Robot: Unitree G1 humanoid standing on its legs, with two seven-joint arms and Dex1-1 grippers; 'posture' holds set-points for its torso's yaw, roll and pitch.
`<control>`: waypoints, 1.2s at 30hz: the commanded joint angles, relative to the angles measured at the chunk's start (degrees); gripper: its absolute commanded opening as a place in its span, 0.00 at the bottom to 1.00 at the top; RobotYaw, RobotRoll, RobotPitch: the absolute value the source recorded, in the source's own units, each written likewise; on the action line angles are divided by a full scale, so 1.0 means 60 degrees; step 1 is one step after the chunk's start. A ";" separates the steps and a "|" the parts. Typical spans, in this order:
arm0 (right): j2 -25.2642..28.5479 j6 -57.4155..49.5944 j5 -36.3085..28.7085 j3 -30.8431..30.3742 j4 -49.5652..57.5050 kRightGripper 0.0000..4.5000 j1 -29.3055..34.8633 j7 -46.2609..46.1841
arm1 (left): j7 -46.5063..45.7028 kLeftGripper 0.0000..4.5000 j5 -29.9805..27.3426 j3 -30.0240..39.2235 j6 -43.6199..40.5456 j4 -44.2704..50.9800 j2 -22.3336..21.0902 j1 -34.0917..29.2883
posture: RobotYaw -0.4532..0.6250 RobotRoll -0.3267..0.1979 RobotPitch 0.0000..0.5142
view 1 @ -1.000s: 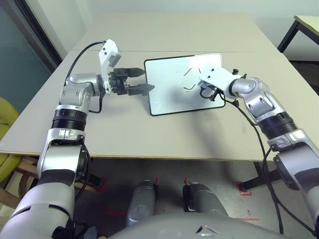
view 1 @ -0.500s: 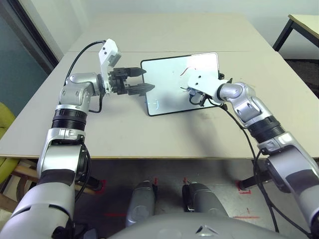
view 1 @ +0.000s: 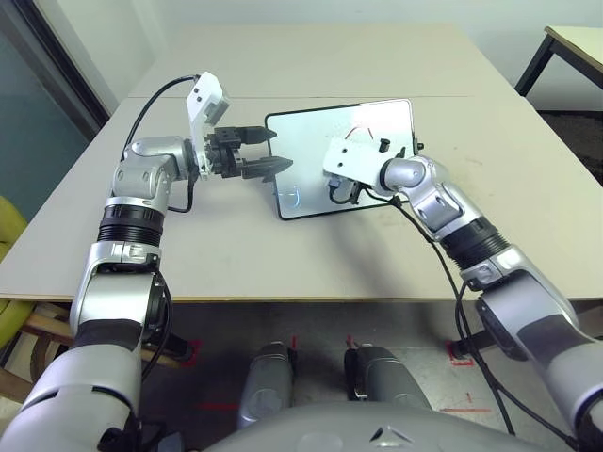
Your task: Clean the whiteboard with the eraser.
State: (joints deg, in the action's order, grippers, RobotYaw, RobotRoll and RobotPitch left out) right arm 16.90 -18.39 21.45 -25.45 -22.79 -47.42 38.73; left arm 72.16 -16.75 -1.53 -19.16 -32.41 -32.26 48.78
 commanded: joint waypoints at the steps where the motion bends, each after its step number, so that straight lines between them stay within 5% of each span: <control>1: 0.0154 0.0015 0.0096 -0.0059 -0.0198 0.06 0.0072 0.0111 | 0.0020 1.00 0.0062 -0.0011 0.0032 -0.0022 -0.0012 0.0097 | 0.57 0.62 0.06; 25: 0.2352 0.0105 0.0014 0.0727 0.0096 0.06 0.1004 0.0369 | 0.0028 1.00 0.0084 -0.0022 0.0145 -0.0135 0.0050 0.0087 | 0.56 0.62 0.05; 36: 0.1554 0.0032 0.0156 0.0212 0.0528 0.06 0.1044 0.0457 | 0.0013 1.00 0.0098 0.0001 0.0180 -0.0229 0.0031 0.0144 | 0.56 0.62 0.06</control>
State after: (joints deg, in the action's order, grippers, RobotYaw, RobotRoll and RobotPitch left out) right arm 27.38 -17.79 21.91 -22.12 -19.90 -41.98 40.78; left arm 72.15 -16.73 -1.40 -18.52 -32.84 -32.10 48.79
